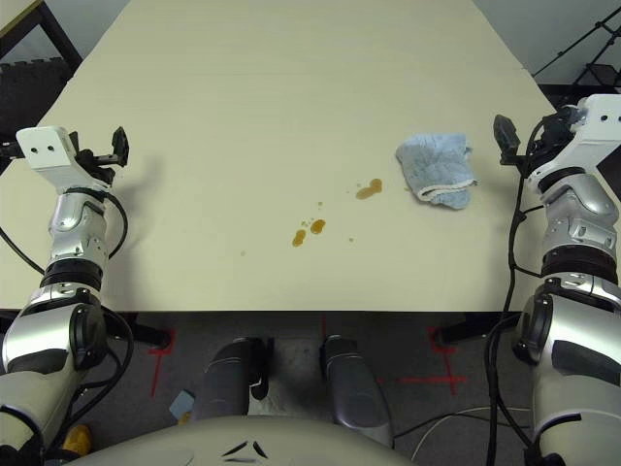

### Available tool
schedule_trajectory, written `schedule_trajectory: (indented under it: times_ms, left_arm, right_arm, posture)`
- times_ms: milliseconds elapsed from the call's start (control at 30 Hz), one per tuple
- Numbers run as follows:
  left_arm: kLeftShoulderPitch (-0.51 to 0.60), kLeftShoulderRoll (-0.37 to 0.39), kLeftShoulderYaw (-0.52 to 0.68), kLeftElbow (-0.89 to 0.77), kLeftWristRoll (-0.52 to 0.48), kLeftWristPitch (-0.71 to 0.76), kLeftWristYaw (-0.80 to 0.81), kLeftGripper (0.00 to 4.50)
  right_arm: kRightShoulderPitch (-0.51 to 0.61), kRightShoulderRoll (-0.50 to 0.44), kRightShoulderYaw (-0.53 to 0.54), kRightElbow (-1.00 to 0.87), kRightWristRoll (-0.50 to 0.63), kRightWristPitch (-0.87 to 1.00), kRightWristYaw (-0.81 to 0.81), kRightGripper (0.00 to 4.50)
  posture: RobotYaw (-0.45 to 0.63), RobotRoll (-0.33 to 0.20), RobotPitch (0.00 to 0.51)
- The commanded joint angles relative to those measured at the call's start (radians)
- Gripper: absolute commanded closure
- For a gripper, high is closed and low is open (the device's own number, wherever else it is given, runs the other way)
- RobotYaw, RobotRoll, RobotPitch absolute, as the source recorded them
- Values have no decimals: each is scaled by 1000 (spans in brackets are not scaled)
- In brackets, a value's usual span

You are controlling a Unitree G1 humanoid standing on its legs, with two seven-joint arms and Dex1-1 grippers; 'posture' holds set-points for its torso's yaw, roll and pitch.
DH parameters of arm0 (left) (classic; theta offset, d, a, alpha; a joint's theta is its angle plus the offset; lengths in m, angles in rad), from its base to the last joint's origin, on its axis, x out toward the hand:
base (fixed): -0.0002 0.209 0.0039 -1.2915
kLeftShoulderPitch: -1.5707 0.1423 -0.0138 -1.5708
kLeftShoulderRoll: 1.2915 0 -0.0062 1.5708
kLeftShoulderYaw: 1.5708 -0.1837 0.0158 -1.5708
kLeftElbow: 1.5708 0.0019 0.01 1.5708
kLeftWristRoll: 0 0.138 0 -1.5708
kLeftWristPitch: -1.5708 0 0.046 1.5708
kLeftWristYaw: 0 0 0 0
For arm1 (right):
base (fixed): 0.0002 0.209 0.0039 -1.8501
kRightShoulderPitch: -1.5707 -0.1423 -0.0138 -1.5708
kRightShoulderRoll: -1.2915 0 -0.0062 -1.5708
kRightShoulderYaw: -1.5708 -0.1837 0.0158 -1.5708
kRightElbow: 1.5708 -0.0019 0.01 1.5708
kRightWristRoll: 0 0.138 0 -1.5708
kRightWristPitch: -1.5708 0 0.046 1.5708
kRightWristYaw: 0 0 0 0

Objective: Wipe the water off the table with a rag.

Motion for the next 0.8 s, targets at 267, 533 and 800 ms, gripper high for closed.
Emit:
schedule_trajectory:
  times_ms: [267, 533, 800]
  left_arm:
    - [-7, -25, -20, -48, -41, 57, -189, 0]
    - [61, -41, -102, -244, -130, 223, -601, 0]
    - [173, 11, -207, -556, -267, 571, -941, 0]
  right_arm:
    - [15, 1, -9, -16, 4, 3, 3, 22]
    - [16, -9, -9, -32, 3, 14, 3, 22]
    - [1, -40, -7, -24, 0, 55, 7, 22]
  posture:
    - [-139, 0, 152]
    - [-173, 0, 148]
    - [-192, 0, 129]
